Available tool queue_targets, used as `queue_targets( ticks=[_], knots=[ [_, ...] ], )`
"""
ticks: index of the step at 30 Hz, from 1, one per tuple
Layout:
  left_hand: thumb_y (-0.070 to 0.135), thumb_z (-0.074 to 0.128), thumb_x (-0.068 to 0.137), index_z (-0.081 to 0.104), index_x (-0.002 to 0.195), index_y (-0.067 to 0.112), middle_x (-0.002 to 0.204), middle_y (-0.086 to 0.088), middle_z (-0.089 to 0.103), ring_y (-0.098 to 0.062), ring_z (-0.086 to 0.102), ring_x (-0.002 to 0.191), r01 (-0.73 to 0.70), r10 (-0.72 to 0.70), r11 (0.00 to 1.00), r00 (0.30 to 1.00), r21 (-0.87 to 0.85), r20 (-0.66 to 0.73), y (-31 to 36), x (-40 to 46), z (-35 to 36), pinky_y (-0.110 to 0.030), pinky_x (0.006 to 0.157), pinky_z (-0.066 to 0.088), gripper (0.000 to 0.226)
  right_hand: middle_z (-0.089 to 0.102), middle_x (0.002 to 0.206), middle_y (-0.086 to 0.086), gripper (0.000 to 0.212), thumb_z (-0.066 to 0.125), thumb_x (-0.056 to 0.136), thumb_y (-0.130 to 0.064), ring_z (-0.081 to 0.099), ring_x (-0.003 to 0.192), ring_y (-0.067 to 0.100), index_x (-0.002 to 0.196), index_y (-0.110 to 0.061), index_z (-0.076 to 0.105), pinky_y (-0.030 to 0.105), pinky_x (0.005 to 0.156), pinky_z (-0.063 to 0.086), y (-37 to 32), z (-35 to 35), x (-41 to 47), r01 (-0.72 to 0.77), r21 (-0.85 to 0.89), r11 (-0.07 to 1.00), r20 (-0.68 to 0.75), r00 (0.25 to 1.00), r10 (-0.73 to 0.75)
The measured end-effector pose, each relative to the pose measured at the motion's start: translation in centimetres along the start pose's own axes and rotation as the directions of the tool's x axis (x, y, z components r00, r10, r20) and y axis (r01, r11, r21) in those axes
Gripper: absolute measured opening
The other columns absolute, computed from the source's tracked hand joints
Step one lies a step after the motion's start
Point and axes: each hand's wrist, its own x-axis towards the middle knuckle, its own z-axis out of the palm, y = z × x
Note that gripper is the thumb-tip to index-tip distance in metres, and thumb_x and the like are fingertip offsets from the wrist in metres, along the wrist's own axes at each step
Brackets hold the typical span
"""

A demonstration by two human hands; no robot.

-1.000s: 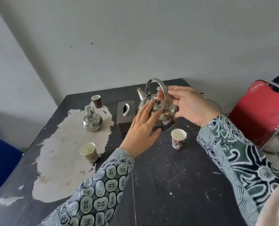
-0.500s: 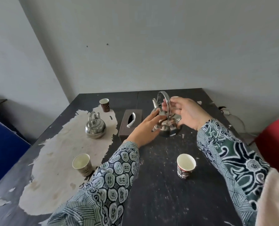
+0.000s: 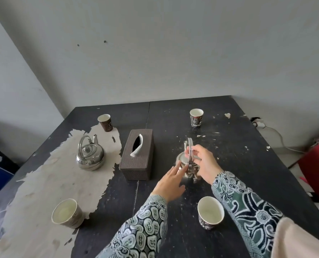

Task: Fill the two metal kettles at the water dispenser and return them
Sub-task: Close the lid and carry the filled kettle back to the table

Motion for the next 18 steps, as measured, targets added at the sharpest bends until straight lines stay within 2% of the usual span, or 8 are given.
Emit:
queue_targets(
  ticks=[3, 7, 9, 11, 13, 15, 17, 18],
  knots=[
    [0.015, 0.044, 0.089, 0.006, 0.147, 0.03, 0.157, 0.004, -0.002, -0.02, 0.008, 0.144, 0.029, -0.029, 1.0, 0.999, -0.005, 0.034, -0.5, 0.8, 1.7, -0.039, 0.115, 0.021, 0.07, 0.067, 0.105, 0.014, 0.022, 0.049, 0.086, -0.02, 0.06, 0.088, 0.018, 0.097, -0.008, 0.064, 0.026, 0.067, 0.039, 1.5, -0.8, 1.3, -0.021, -0.042, 0.999, -0.026, 0.999, 0.02],
    [0.016, 0.045, 0.09, 0.002, 0.146, 0.031, 0.157, 0.005, -0.006, -0.019, 0.009, 0.144, 0.032, -0.033, 0.999, 0.998, 0.022, 0.05, -1.0, 1.4, 3.1, -0.041, 0.115, 0.023, 0.073, 0.067, 0.104, 0.009, 0.016, 0.049, 0.086, -0.025, 0.06, 0.095, 0.018, 0.085, -0.018, 0.063, 0.034, 0.074, 0.039, 2.7, -1.8, 1.9, -0.05, -0.071, 0.996, 0.012, 0.999, 0.051],
    [0.015, 0.047, 0.089, 0.002, 0.147, 0.031, 0.157, 0.006, -0.008, -0.019, 0.01, 0.144, 0.023, -0.024, 1.0, 0.999, 0.016, 0.045, -1.3, 1.4, 3.5, -0.04, 0.115, 0.025, 0.075, 0.066, 0.108, 0.007, 0.017, 0.048, 0.088, -0.026, 0.058, 0.104, 0.02, 0.093, -0.02, 0.063, 0.039, 0.078, 0.039, 3.0, -2.4, 1.8, -0.039, -0.123, 0.992, 0.074, 0.996, 0.048],
    [0.015, 0.047, 0.089, 0.002, 0.147, 0.031, 0.157, 0.006, -0.009, -0.017, 0.01, 0.144, 0.001, -0.002, 1.0, 0.999, 0.018, 0.044, -1.5, 1.5, 3.9, -0.038, 0.115, 0.024, 0.075, 0.061, 0.114, 0.007, 0.022, 0.049, 0.089, -0.026, 0.054, 0.111, 0.021, 0.107, -0.02, 0.059, 0.038, 0.079, 0.04, 3.1, -3.2, 1.7, 0.015, -0.266, 0.964, 0.118, 0.993, 0.017],
    [0.016, 0.046, 0.09, 0.003, 0.147, 0.03, 0.157, 0.006, -0.009, -0.017, 0.008, 0.144, -0.022, 0.021, 0.999, 1.0, 0.033, 0.022, -1.5, 1.4, 4.1, -0.037, 0.116, 0.023, 0.073, 0.052, 0.123, 0.003, 0.028, 0.049, 0.089, -0.023, 0.049, 0.115, 0.018, 0.117, -0.023, 0.053, 0.033, 0.09, 0.037, 3.2, -4.3, 1.7, 0.127, -0.504, 0.855, 0.166, 0.985, -0.048],
    [0.017, 0.044, 0.092, 0.004, 0.147, 0.028, 0.157, 0.004, -0.009, -0.016, 0.007, 0.144, -0.033, 0.034, 0.998, 0.999, 0.05, -0.014, -1.5, 1.4, 4.3, -0.035, 0.114, 0.026, 0.069, 0.04, 0.132, 0.003, 0.038, 0.048, 0.09, -0.018, 0.043, 0.12, 0.016, 0.127, -0.022, 0.046, 0.028, 0.096, 0.031, 3.6, -5.4, 1.9, 0.235, -0.718, 0.656, 0.249, 0.966, -0.073],
    [0.016, 0.043, 0.092, 0.002, 0.147, 0.027, 0.157, 0.002, -0.011, -0.017, 0.006, 0.144, -0.031, 0.031, 0.999, 0.999, 0.036, -0.022, -1.4, 1.7, 4.6, -0.033, 0.114, 0.027, 0.069, 0.03, 0.145, 0.0, 0.046, 0.046, 0.09, -0.014, 0.035, 0.13, 0.017, 0.135, -0.021, 0.039, 0.029, 0.105, 0.029, 4.2, -6.3, 2.1, 0.29, -0.843, 0.453, 0.308, 0.951, -0.036],
    [0.015, 0.043, 0.092, 0.0, 0.147, 0.026, 0.156, 0.001, -0.013, -0.017, 0.004, 0.144, -0.031, 0.032, 0.999, 0.999, 0.032, -0.013, -1.4, 2.0, 4.6, -0.033, 0.115, 0.023, 0.07, 0.026, 0.15, -0.003, 0.049, 0.046, 0.091, -0.015, 0.033, 0.133, 0.017, 0.138, -0.023, 0.035, 0.034, 0.108, 0.029, 4.4, -6.7, 2.2, 0.298, -0.879, 0.371, 0.313, 0.95, -0.021]
  ],
)
